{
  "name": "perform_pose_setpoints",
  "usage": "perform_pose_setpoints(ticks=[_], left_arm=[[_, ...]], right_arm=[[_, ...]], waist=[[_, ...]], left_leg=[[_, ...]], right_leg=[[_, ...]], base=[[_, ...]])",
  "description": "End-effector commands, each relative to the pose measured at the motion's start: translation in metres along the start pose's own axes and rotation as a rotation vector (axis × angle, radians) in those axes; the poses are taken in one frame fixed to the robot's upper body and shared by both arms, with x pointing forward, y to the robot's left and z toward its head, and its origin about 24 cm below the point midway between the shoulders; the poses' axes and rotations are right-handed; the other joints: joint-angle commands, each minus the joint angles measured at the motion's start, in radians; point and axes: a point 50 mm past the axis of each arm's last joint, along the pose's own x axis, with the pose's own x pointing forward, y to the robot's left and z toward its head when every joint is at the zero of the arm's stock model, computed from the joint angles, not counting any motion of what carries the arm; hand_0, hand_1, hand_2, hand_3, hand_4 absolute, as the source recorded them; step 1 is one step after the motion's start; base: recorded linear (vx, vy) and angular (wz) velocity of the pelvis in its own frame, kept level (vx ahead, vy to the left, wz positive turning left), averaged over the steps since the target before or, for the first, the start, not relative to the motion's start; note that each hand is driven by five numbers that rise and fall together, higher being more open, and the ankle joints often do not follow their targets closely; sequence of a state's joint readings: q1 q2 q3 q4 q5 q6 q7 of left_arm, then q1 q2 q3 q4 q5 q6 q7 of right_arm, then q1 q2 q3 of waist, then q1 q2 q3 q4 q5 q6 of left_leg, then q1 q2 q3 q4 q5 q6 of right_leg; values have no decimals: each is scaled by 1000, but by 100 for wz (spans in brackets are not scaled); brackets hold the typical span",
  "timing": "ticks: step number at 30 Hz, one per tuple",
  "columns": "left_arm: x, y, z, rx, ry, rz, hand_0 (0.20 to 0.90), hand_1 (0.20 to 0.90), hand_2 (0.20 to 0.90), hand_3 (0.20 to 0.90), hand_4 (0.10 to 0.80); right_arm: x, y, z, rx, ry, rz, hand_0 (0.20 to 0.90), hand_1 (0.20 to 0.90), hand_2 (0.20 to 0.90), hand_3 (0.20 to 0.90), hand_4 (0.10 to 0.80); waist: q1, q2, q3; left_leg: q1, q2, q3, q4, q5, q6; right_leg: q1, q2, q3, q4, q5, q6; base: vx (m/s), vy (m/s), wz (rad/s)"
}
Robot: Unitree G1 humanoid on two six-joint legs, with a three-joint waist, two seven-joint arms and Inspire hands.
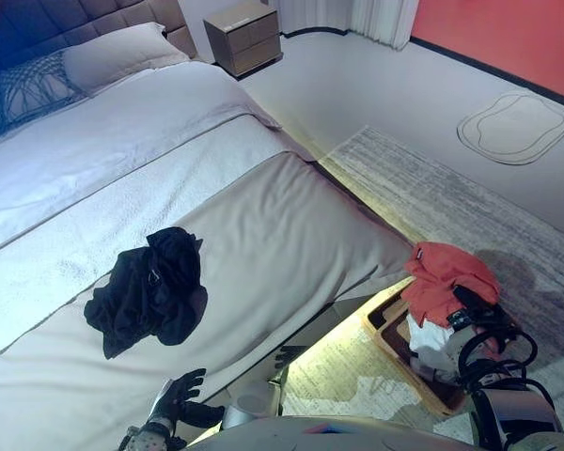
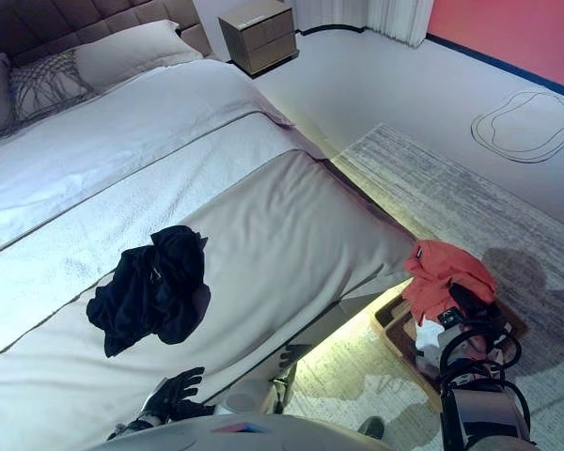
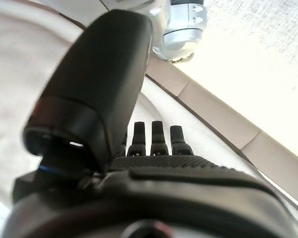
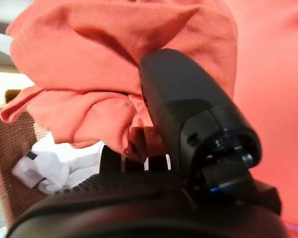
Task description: Pick up the clothes from the bed and place them into the basket
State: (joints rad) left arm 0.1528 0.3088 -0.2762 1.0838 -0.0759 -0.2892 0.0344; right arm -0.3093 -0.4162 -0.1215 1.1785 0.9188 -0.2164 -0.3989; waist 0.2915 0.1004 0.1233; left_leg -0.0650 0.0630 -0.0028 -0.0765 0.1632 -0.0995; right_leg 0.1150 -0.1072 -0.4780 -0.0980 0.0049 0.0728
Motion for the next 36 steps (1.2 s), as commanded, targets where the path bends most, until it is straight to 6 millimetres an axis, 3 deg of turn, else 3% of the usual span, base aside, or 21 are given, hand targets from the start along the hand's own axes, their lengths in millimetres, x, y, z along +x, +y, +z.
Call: perform_pose_setpoints(ticks=[1, 11, 18, 23, 28, 30, 31, 32, 33, 35, 36], left_arm=[[4, 11, 17, 54, -93, 16, 900, 900, 900, 900, 800], [7, 8, 22, 56, -99, 5, 900, 900, 900, 900, 800], [7, 10, 21, 45, -88, 19, 900, 900, 900, 900, 800], [7, 15, 21, 11, -81, 41, 900, 900, 900, 900, 800], [4, 21, 13, -18, -50, 67, 900, 900, 900, 900, 800], [4, 21, 11, -18, -36, 65, 900, 900, 900, 900, 800], [5, 21, 12, 11, -33, 48, 900, 900, 900, 900, 800], [6, 23, 13, 18, -27, 44, 900, 900, 900, 900, 800], [10, 24, 21, 52, -38, 26, 900, 900, 900, 900, 800], [13, 25, 27, 58, -38, 30, 900, 900, 900, 900, 800], [13, 25, 26, 33, -30, 50, 900, 900, 900, 900, 800]], right_arm=[[2, 16, 47, 31, -183, 52, 900, 900, 900, 900, 800], [3, -6, 15, -20, -104, -1, 900, 900, 900, 900, 800], [4, -15, 9, -65, -88, -2, 900, 900, 900, 900, 800], [2, -2, 9, -144, -101, 77, 900, 900, 900, 900, 800], [-5, 31, 14, -249, -124, 190, 900, 900, 900, 900, 800], [-7, 38, 14, -280, -131, 227, 900, 900, 900, 900, 800], [-7, 40, 15, -282, -138, 231, 900, 900, 900, 900, 800], [-8, 42, 15, -306, -135, 263, 900, 900, 900, 900, 800], [-6, 38, 18, -298, -136, 250, 900, 900, 900, 900, 800], [-6, 37, 21, -310, -145, 271, 900, 900, 900, 900, 800], [-7, 41, 19, -341, -141, 322, 900, 900, 900, 900, 800]], waist=[[12, -29, 1], [11, -30, -4], [13, -38, -9], [33, -45, -14], [79, -56, -14], [75, -64, -17], [62, -65, -17], [51, -68, -16], [22, -79, -12], [5, -87, -7], [-1, -95, -11]], left_leg=[[-68, -27, 22, 40, -57, -13], [-57, -24, 30, 47, -62, -14], [-46, -15, 39, 45, -60, -16], [-46, -7, 37, 49, -58, -17], [-59, 7, 30, 54, -45, -26], [-56, 24, 82, 53, -45, -41], [-58, 61, 186, 77, -30, -48], [-63, 80, 234, 98, -26, -51], [-58, 112, 353, 167, -44, -40], [-63, 122, 397, 192, -63, -29], [-45, 97, 414, 175, -103, 2]], right_leg=[[21, -8, -11, 35, -32, -1], [38, -6, -14, 36, -43, -7], [54, 4, -16, 34, -50, -13], [63, 12, -31, 56, -71, -24], [83, 27, -65, 69, -89, -37], [104, 37, -76, 61, -104, -33], [114, 36, -122, 71, -105, -33], [118, 32, -151, 81, -106, -34], [114, 10, -201, 101, -96, -35], [116, -10, -217, 127, -98, -30], [113, -34, -210, 166, -108, -16]], base=[[0, 0, 0], [0, 0, 0], [0, 0, 0], [-2, -3, 3], [9, 4, 20], [83, 12, 36], [55, 90, 70], [-81, 174, 119], [-84, 183, 150], [-26, 187, 141], [54, 229, 113]])
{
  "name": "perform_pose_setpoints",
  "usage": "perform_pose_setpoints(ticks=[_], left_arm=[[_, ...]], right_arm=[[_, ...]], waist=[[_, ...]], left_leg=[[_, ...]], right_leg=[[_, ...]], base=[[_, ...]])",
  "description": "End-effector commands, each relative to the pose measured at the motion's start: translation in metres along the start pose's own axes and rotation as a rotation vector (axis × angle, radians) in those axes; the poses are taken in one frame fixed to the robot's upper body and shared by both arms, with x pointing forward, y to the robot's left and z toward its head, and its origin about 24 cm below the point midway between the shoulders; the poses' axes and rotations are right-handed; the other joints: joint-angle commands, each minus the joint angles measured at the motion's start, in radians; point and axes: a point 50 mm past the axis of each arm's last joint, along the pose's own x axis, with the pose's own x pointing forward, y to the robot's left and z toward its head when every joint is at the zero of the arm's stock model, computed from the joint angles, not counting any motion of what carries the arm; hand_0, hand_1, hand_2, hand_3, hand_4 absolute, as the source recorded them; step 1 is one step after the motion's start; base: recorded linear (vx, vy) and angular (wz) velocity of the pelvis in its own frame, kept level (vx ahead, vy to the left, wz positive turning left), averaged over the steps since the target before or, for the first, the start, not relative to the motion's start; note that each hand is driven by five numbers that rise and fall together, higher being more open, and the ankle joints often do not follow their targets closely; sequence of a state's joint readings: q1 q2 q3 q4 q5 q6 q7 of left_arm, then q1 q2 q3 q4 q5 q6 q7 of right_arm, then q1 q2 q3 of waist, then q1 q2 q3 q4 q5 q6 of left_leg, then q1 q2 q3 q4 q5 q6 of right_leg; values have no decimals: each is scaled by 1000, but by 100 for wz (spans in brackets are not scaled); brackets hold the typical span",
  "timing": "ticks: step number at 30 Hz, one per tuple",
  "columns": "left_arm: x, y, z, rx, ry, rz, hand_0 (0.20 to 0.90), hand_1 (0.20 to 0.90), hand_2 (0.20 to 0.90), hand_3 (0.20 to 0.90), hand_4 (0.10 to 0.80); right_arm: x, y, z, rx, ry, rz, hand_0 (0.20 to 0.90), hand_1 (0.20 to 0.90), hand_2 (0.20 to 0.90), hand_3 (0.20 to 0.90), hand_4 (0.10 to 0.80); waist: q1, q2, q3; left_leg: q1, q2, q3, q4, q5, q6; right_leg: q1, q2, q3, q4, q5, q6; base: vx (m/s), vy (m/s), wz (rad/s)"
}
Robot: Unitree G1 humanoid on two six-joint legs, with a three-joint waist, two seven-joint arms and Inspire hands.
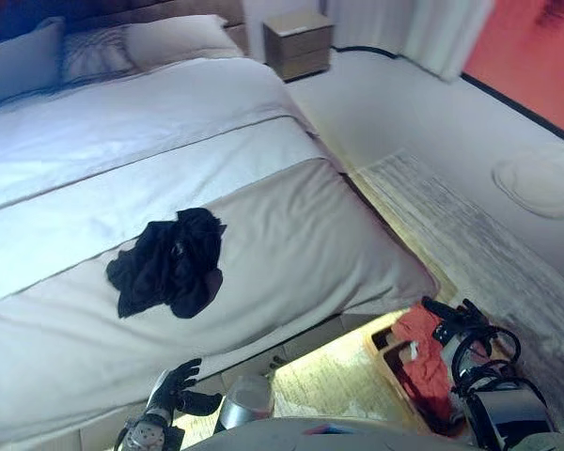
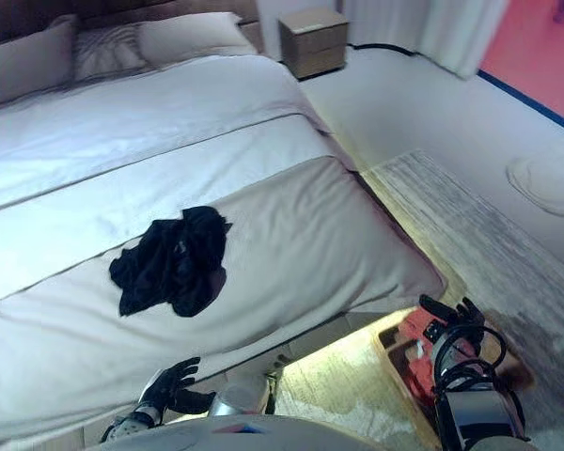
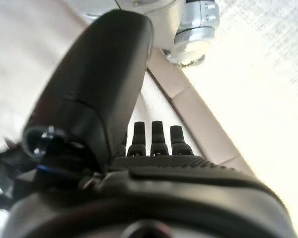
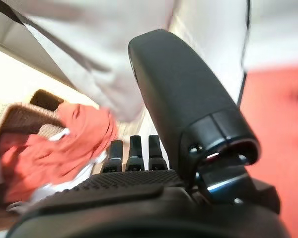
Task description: Pick up the clothes from the bed and place them into the basket
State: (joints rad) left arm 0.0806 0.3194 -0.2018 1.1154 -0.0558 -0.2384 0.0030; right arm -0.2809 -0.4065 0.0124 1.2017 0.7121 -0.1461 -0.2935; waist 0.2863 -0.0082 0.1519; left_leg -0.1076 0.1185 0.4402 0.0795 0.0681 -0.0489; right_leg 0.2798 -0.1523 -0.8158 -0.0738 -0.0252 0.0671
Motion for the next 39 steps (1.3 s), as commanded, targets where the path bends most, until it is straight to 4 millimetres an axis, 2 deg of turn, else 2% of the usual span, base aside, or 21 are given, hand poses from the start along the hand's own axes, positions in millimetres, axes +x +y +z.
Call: perform_pose_setpoints(ticks=[1, 5, 8, 9, 10, 11, 12, 13, 16, 17, 18, 20, 23, 24, 25, 27, 28, 32, 34, 35, 39], left_arm=[[3, 8, 11, 43, -42, 26, 900, 900, 900, 900, 800], [5, 14, 17, 7, -61, 62, 900, 900, 900, 900, 800], [10, 21, 35, 22, -101, 61, 900, 900, 900, 900, 800], [12, 24, 42, 38, -113, 65, 900, 900, 900, 900, 800], [13, 27, 47, 47, -119, 76, 900, 900, 900, 900, 800], [13, 28, 49, 55, -120, 78, 900, 900, 900, 900, 800], [14, 30, 51, 70, -120, 86, 900, 900, 900, 900, 800], [14, 33, 52, 106, -118, 96, 900, 900, 900, 900, 800], [15, 40, 57, 141, -129, 115, 900, 900, 900, 900, 800], [16, 46, 64, 137, -139, 137, 900, 900, 900, 900, 800], [16, 48, 66, 142, -146, 140, 900, 900, 900, 900, 800], [15, 51, 66, 134, -139, 157, 900, 900, 900, 900, 800], [14, 40, 56, 109, -122, 160, 900, 900, 900, 900, 800], [13, 35, 50, 118, -114, 144, 900, 900, 900, 900, 800], [13, 34, 50, 124, -114, 139, 900, 900, 900, 900, 800], [12, 29, 44, 144, -107, 104, 900, 900, 900, 900, 800], [11, 24, 42, 162, -118, 74, 900, 900, 900, 900, 800], [5, 23, 31, 146, -125, 63, 900, 900, 900, 900, 800], [6, 39, 48, 133, -186, 95, 900, 900, 900, 900, 800], [7, 39, 48, 133, -187, 95, 900, 900, 900, 900, 800], [8, 64, 79, 145, -266, 153, 900, 900, 900, 900, 800]], right_arm=[[1, 24, 54, -18, -191, 145, 900, 900, 900, 900, 800], [1, 31, 51, -94, -165, 191, 900, 900, 900, 900, 800], [-1, 42, 49, -230, -155, 220, 900, 900, 900, 900, 800], [-2, 45, 49, -284, -165, 232, 900, 900, 900, 900, 800], [-3, 48, 48, -355, -173, 263, 900, 900, 900, 900, 800], [-3, 48, 48, -366, -175, 269, 900, 900, 900, 900, 800], [-4, 49, 48, -398, -187, 288, 900, 900, 900, 900, 800], [-4, 48, 48, -436, -190, 316, 900, 900, 900, 900, 800], [-3, 47, 54, -439, -213, 345, 900, 900, 900, 900, 800], [-4, 48, 58, -448, -226, 364, 900, 900, 900, 900, 800], [-3, 45, 56, -439, -224, 354, 900, 900, 900, 900, 800], [-4, 46, 52, -456, -218, 367, 900, 900, 900, 900, 800], [-5, 49, 57, -551, -277, 363, 900, 900, 900, 900, 800], [-4, 47, 69, -636, -333, 343, 900, 900, 900, 900, 800], [-4, 46, 70, -645, -335, 338, 900, 900, 900, 900, 800], [-3, 36, 77, -748, -378, 296, 900, 900, 900, 900, 800], [-3, 31, 85, -837, -427, 266, 900, 900, 900, 900, 800], [-9, 45, 101, -1030, -555, 271, 900, 900, 900, 900, 800], [-22, 80, 133, -1130, -727, 252, 900, 900, 900, 900, 800], [-22, 80, 134, -1130, -727, 252, 900, 900, 900, 900, 800], [-45, 111, 198, -1152, -935, 134, 900, 900, 900, 900, 800]], waist=[[7, 11, -44], [22, -4, -75], [33, -29, -88], [23, -29, -84], [10, -22, -80], [2, -22, -77], [-14, -19, -72], [-58, -36, -57], [-101, -74, -30], [-139, -94, -18], [-160, -98, -13], [-163, -110, -11], [-119, -125, -2], [-112, -138, 4], [-114, -138, 5], [-127, -142, 6], [-121, -130, 9], [-96, -109, 20], [-70, -105, 63], [-71, -105, 63], [-20, -93, 157]], left_leg=[[8, 28, -28, 6, -13, -38], [73, -47, -51, -87, -26, 9], [96, -123, -108, -75, -78, 70], [103, -132, -130, -59, -101, 93], [104, -131, -151, -43, -123, 114], [104, -129, -158, -38, -130, 121], [96, -108, -160, -27, -122, 131], [95, -95, -228, -18, -123, 120], [104, -87, -318, -17, -129, 85], [110, -78, -369, -34, -133, 65], [109, -76, -416, -38, -141, 69], [99, -72, -442, -39, -139, 64], [57, -54, -446, -38, -80, 22], [28, -21, -382, -10, -59, -2], [23, -13, -365, -4, -56, -6], [-14, 51, -235, 17, -13, -36], [-50, 89, -196, 20, 44, -58], [-58, 79, -209, -9, 54, -61], [-99, 69, -227, -3, 46, -63], [-100, 69, -228, -3, 46, -63], [-191, 61, -280, 17, 46, -73]], right_leg=[[-43, 2, 132, 155, -83, -2], [-30, -52, 147, 217, -34, 46], [-66, -167, 194, 443, 103, 111], [-114, -218, 241, 574, 165, 139], [-171, -241, 306, 697, 188, 149], [-202, -232, 345, 734, 183, 149], [-257, -196, 391, 744, 185, 113], [-324, -87, 479, 662, 132, 85], [-354, -28, 552, 414, 87, 66], [-378, 11, 625, 242, 85, 74], [-407, 38, 695, 227, 94, 76], [-386, 59, 692, 240, 41, 62], [-290, 90, 668, 154, 15, 19], [-266, 86, 631, 131, 11, 8], [-261, 85, 624, 127, 10, 7], [-233, 76, 563, 109, 2, 4], [-216, 77, 525, 110, -14, -3], [-207, 71, 493, 117, -31, -4], [-246, 71, 489, 137, -40, -11], [-247, 71, 489, 137, -40, -12], [-351, 78, 459, 188, -42, -22]], base=[[97, 266, 112], [163, 188, 72], [195, 240, 77], [187, 195, 85], [125, 100, 71], [52, -6, 88], [91, -212, 100], [103, -282, 102], [155, -387, 166], [194, -463, 105], [210, -374, 98], [123, -150, 120], [112, -175, 106], [114, -120, 44], [138, -67, 39], [106, -1, 95], [162, 44, 142], [114, 33, 87], [-44, -40, 21], [-148, -103, 6], [-141, -159, 17]])
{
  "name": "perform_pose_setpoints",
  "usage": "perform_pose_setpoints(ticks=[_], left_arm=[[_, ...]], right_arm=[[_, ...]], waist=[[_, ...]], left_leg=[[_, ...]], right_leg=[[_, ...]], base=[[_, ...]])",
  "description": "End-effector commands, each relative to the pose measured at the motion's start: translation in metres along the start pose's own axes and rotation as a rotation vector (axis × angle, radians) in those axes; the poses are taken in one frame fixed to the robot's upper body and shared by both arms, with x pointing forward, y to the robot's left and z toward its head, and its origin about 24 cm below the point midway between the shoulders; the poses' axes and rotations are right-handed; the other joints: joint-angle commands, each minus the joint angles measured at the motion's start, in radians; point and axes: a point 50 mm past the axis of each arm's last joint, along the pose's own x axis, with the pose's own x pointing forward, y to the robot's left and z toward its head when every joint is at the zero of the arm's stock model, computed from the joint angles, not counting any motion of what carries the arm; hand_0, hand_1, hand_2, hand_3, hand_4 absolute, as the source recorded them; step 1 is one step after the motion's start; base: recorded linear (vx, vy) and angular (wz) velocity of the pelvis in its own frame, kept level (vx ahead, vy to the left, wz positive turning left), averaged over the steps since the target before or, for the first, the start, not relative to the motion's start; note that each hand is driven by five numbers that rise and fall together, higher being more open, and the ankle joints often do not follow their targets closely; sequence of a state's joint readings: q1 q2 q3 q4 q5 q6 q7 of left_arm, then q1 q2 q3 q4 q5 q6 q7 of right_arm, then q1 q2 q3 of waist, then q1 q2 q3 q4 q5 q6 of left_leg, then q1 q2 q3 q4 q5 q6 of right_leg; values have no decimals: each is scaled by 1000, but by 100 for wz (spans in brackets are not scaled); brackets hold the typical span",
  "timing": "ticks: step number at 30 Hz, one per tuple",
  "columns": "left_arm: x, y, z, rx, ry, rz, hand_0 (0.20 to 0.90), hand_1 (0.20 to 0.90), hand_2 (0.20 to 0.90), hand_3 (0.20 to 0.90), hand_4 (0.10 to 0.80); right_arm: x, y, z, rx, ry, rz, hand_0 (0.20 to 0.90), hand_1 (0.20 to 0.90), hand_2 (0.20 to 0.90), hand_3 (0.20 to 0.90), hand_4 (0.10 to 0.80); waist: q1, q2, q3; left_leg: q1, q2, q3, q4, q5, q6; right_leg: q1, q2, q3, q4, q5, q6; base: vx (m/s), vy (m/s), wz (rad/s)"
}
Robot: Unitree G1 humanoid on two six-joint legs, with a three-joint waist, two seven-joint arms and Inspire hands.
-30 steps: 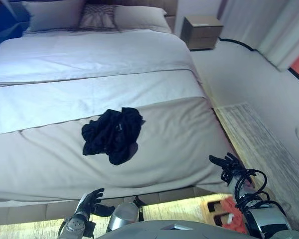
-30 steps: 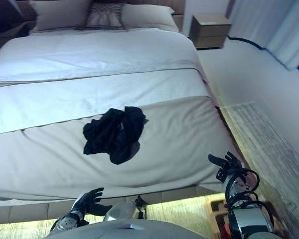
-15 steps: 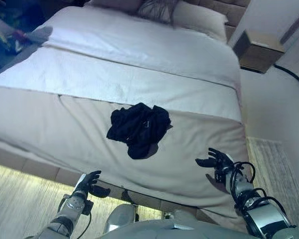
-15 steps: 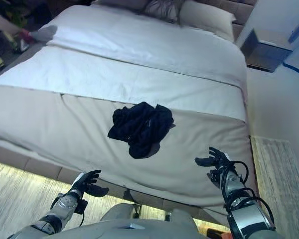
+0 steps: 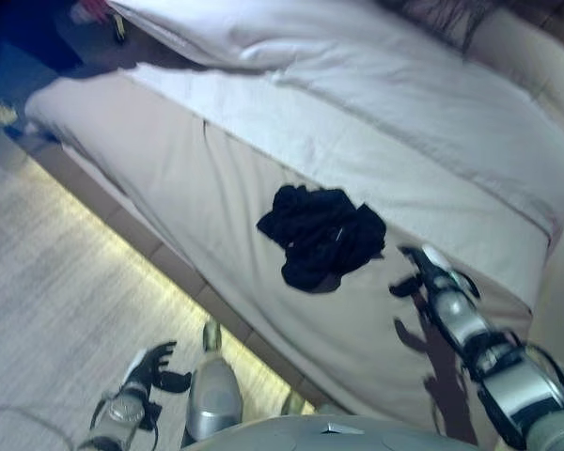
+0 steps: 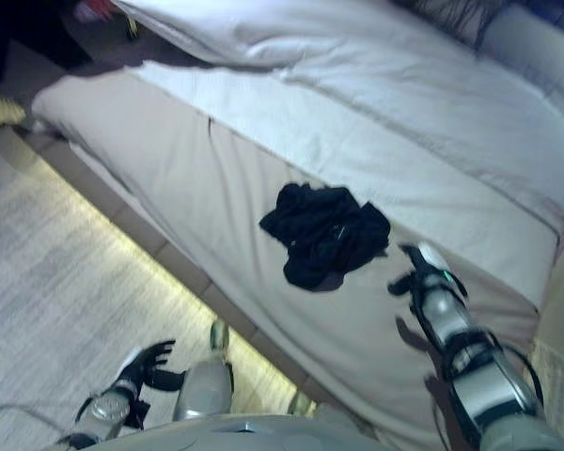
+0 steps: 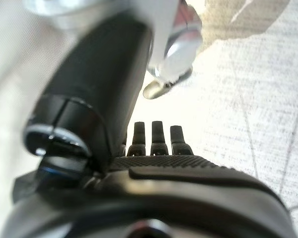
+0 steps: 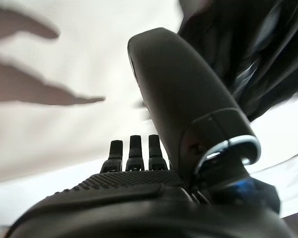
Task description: Pick up the clothes from the bed and place them into the basket
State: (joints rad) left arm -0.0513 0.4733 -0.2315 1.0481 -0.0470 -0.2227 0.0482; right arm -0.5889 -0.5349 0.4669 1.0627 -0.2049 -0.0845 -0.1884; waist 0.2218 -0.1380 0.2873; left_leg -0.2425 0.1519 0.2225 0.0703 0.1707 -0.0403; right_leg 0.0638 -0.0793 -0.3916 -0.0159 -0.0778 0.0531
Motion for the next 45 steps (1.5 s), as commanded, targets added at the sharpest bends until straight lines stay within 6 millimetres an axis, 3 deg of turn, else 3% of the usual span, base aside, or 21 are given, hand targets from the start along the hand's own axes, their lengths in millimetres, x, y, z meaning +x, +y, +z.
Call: perform_pose_setpoints(ticks=[1, 7, 8, 13, 16, 19, 22, 24, 30, 33, 36, 40, 45], left_arm=[[2, 7, 20, 7, -114, 10, 900, 900, 900, 900, 800], [1, 11, 30, -22, -183, 47, 900, 900, 900, 900, 800], [1, 12, 33, -35, -196, 48, 900, 900, 900, 900, 800], [5, 20, 59, -121, -263, 90, 900, 900, 900, 900, 800], [4, 24, 67, -134, -287, 95, 900, 900, 900, 900, 800], [2, 26, 62, -142, -267, 92, 900, 900, 900, 900, 800], [1, 28, 58, -148, -261, 89, 900, 900, 900, 900, 800], [-1, 31, 54, -155, -252, 83, 900, 900, 900, 900, 800], [-4, 26, 45, -166, -267, 47, 900, 900, 900, 900, 800], [-6, 23, 37, -189, -251, 42, 900, 900, 900, 900, 800], [-8, 12, 23, -190, -213, 22, 900, 900, 900, 900, 800], [-15, -5, -2, -193, -153, -5, 900, 900, 900, 900, 800], [-22, -29, -22, -213, -105, -31, 900, 900, 900, 900, 800]], right_arm=[[14, -88, 34, -93, -88, -310, 900, 900, 900, 900, 800], [16, -138, 36, -194, 101, -516, 900, 900, 900, 900, 800], [16, -144, 36, -177, 131, -525, 900, 900, 900, 900, 800], [13, -177, 37, -65, 271, -509, 900, 900, 900, 900, 800], [14, -168, 25, 124, 344, -304, 900, 900, 900, 900, 800], [16, -162, 22, 257, 281, -218, 900, 900, 900, 900, 800], [15, -161, 18, 278, 226, -208, 900, 900, 900, 900, 800], [13, -163, 13, 311, 207, -261, 300, 300, 300, 200, 100], [9, -178, 14, 542, 102, -402, 300, 300, 300, 200, 100], [6, -180, 8, 790, 36, -430, 300, 300, 300, 200, 100], [2, -175, -3, 1070, -57, -450, 300, 300, 300, 200, 100], [-3, -161, -17, 1419, -230, -434, 300, 300, 300, 200, 100], [-7, -136, -16, 1822, -494, -336, 300, 300, 300, 200, 100]], waist=[[52, 40, 35], [90, 90, 116], [93, 101, 123], [97, 165, 171], [94, 200, 199], [86, 224, 207], [77, 237, 212], [67, 242, 213], [46, 242, 202], [32, 236, 187], [20, 236, 164], [-1, 231, 118], [-32, 218, 57]], left_leg=[[-72, 25, -73, 30, -54, -82], [-208, 5, -144, 81, -44, -79], [-224, -1, -162, 97, -67, -88], [-371, -17, -177, 183, -74, -69], [-443, -29, -194, 217, -69, -56], [-476, -33, -204, 251, -78, -47], [-485, -30, -206, 253, -76, -45], [-471, -24, -204, 244, -75, -48], [-405, -12, -189, 194, -73, -64], [-352, -5, -178, 164, -76, -72], [-291, 9, -153, 120, -49, -72], [-193, 22, -118, 67, -48, -84], [-80, 26, -84, 20, -54, -96]], right_leg=[[-152, 6, 33, 137, 14, -10], [-335, -9, 11, 231, 37, -22], [-361, -15, 23, 262, 13, -14], [-562, -83, 20, 405, 6, -9], [-673, -112, 43, 492, -12, -14], [-730, -130, 63, 558, -36, -22], [-754, -137, 70, 584, -42, -22], [-745, -132, 71, 581, -43, -23], [-677, -111, 58, 521, -33, -22], [-628, -93, 59, 483, -31, -23], [-567, -73, 50, 430, -7, -33], [-469, -54, 55, 373, -17, -26], [-348, -45, 58, 308, -28, -20]], base=[[-25, -137, 24], [-18, -98, 17], [67, -49, 5], [-65, -12, 12], [-73, 2, 11], [-23, 39, 9], [-1, 27, -9], [28, 14, -9], [22, 8, -6], [56, 30, 7], [33, 90, -15], [77, 102, -3], [117, 95, -13]])
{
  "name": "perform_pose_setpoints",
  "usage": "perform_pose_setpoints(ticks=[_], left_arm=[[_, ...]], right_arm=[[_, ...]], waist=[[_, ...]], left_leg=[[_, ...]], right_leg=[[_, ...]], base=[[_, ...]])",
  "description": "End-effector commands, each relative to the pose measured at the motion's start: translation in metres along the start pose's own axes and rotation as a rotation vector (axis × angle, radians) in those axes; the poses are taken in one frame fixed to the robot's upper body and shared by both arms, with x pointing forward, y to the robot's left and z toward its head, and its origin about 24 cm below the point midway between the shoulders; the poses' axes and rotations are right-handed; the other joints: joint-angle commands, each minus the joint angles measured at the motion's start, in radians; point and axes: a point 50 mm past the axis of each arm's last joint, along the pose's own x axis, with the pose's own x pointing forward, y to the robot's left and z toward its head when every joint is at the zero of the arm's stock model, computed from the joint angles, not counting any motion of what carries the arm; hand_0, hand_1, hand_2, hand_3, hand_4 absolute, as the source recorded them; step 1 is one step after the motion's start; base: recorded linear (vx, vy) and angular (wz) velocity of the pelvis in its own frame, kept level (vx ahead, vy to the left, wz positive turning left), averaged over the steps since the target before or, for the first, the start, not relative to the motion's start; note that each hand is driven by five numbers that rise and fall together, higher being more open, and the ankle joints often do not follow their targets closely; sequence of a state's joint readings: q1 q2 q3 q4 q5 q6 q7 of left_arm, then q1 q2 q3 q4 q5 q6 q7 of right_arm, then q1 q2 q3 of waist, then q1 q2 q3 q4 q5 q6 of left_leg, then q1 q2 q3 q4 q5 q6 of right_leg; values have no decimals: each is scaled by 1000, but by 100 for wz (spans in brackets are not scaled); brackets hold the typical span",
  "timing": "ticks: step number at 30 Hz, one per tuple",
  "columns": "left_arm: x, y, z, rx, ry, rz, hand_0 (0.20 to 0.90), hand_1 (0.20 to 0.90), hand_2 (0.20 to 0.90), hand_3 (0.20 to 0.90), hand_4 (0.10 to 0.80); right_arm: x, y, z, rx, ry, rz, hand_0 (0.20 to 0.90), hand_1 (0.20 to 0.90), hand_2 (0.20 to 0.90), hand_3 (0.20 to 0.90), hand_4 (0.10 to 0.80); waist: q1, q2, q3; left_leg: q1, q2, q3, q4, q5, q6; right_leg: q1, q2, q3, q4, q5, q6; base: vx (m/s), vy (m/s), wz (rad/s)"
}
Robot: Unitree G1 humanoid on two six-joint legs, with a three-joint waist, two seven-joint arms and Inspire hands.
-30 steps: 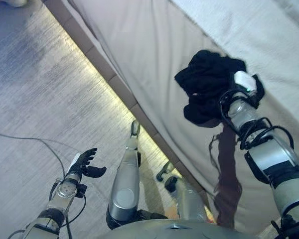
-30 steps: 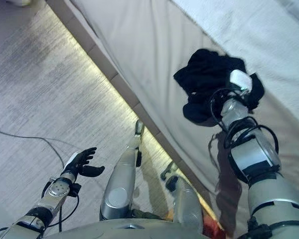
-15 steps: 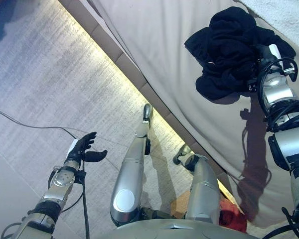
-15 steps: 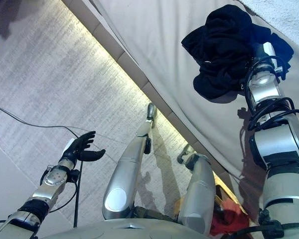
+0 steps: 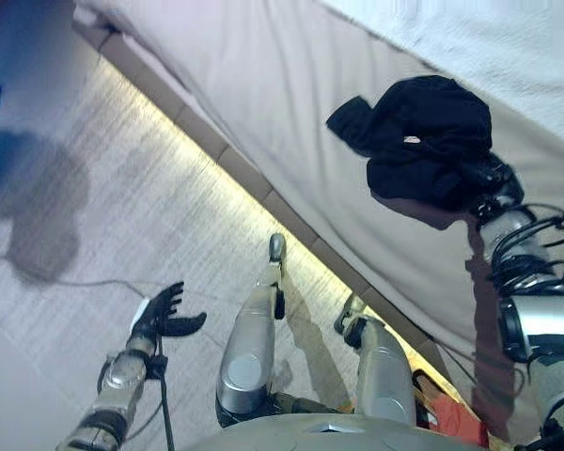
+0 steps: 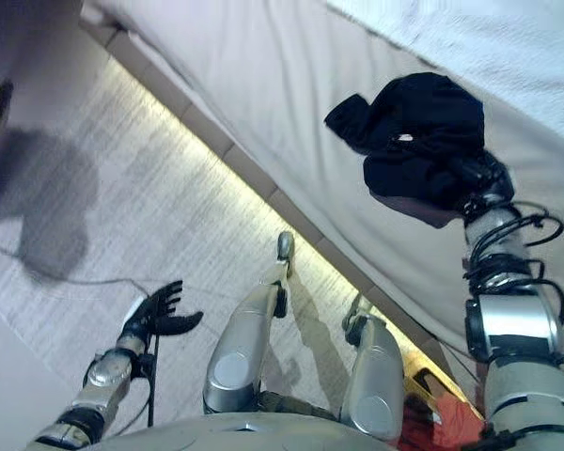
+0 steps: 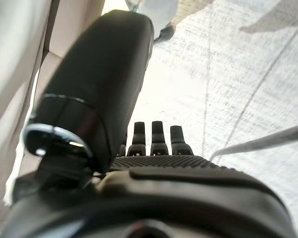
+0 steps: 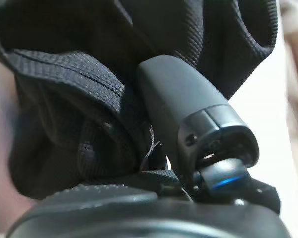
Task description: Pick up the clothes from the bed and place them into the basket
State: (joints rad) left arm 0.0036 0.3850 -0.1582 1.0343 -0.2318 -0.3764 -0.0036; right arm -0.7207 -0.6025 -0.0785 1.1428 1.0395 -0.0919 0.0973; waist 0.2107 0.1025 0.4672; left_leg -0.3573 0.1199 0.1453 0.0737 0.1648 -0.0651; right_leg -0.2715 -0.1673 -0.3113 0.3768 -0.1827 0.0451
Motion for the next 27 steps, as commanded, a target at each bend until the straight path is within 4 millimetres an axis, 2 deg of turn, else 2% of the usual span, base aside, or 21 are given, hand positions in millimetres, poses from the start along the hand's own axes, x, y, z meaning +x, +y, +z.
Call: perform_pose_setpoints(ticks=[1, 2, 7, 9, 15, 18, 19, 21, 22, 23, 25, 26, 27], left_arm=[[-20, -6, -28, 78, 23, -31, 900, 900, 900, 900, 800], [-23, -10, -32, 75, 34, -38, 900, 900, 900, 900, 800], [-37, -21, -50, 76, 69, -57, 900, 900, 900, 900, 800], [-41, -23, -56, 85, 87, -64, 900, 900, 900, 900, 800], [-54, -26, -71, 115, 138, -100, 900, 900, 900, 900, 800], [-55, -28, -74, 123, 158, -114, 900, 900, 900, 900, 800], [-56, -28, -75, 120, 162, -114, 900, 900, 900, 900, 800], [-62, -32, -80, 76, 167, -98, 900, 900, 900, 900, 800], [-62, -32, -81, 72, 169, -95, 900, 900, 900, 900, 800], [-65, -35, -83, 48, 172, -81, 900, 900, 900, 900, 800], [-67, -40, -84, 46, 164, -84, 900, 900, 900, 900, 800], [-66, -41, -83, 67, 148, -93, 900, 900, 900, 900, 800], [-62, -40, -79, 80, 134, -102, 900, 900, 900, 900, 800]], right_arm=[[-7, 11, 28, 291, -254, 211, 300, 300, 300, 200, 100], [-10, 15, 22, 383, -265, 258, 300, 300, 300, 200, 100], [-30, 28, -2, 594, -306, 418, 300, 300, 300, 200, 100], [-38, 29, -10, 623, -297, 448, 300, 300, 300, 200, 100], [-64, 33, -17, 699, -314, 565, 300, 300, 300, 200, 100], [-80, 38, -21, 730, -315, 605, 300, 300, 300, 200, 100], [-81, 41, -24, 732, -298, 604, 300, 300, 300, 200, 100], [-85, 52, -35, 725, -243, 630, 300, 300, 300, 200, 100], [-85, 53, -36, 727, -235, 634, 300, 300, 300, 200, 100], [-88, 58, -43, 738, -201, 651, 300, 300, 300, 200, 100], [-90, 61, -51, 770, -193, 661, 300, 300, 300, 200, 100], [-91, 63, -55, 789, -204, 654, 300, 300, 300, 200, 100], [-92, 63, -57, 793, -216, 641, 300, 300, 300, 200, 100]], waist=[[-27, -26, -137], [-36, -30, -154], [-61, -52, -224], [-69, -61, -250], [-103, -86, -319], [-133, -104, -343], [-134, -108, -345], [-124, -118, -343], [-123, -118, -345], [-112, -119, -347], [-91, -112, -353], [-85, -107, -351], [-91, -109, -348]], left_leg=[[58, 57, 1, 5, -47, -74], [89, 57, 13, -12, -45, -75], [184, 47, 35, -55, -48, -76], [205, 46, 39, -64, -43, -76], [260, 52, 60, -83, -31, -74], [286, 51, 39, -49, -40, -69], [292, 48, 12, -34, -43, -68], [306, 7, -136, 40, -76, -52], [302, 1, -151, 39, -74, -49], [309, -34, -243, 24, -91, -32], [325, -76, -347, -53, -116, -5], [320, -86, -378, -61, -122, 4], [318, -94, -363, -47, -142, 12]], right_leg=[[16, 44, -20, -105, 78, -10], [49, 47, -18, -128, 79, -9], [163, 47, -11, -194, 74, 1], [195, 48, -7, -227, 87, 4], [266, 59, 22, -301, 117, 10], [295, 64, 62, -321, 121, 5], [299, 64, 78, -325, 124, 4], [312, 59, 146, -328, 124, -2], [310, 59, 153, -330, 130, -2], [315, 64, 198, -337, 137, 2], [316, 75, 261, -353, 155, 15], [311, 71, 284, -347, 162, 30], [305, 55, 293, -343, 167, 43]], base=[[99, 95, -2], [95, 104, -3], [93, 66, -3], [60, 10, -1], [50, 25, -2], [-22, 75, -11], [-16, 140, -32], [9, 154, -66], [30, 148, -98], [20, 120, -107], [-41, 146, -136], [-135, 165, -164], [-76, 132, -164]])
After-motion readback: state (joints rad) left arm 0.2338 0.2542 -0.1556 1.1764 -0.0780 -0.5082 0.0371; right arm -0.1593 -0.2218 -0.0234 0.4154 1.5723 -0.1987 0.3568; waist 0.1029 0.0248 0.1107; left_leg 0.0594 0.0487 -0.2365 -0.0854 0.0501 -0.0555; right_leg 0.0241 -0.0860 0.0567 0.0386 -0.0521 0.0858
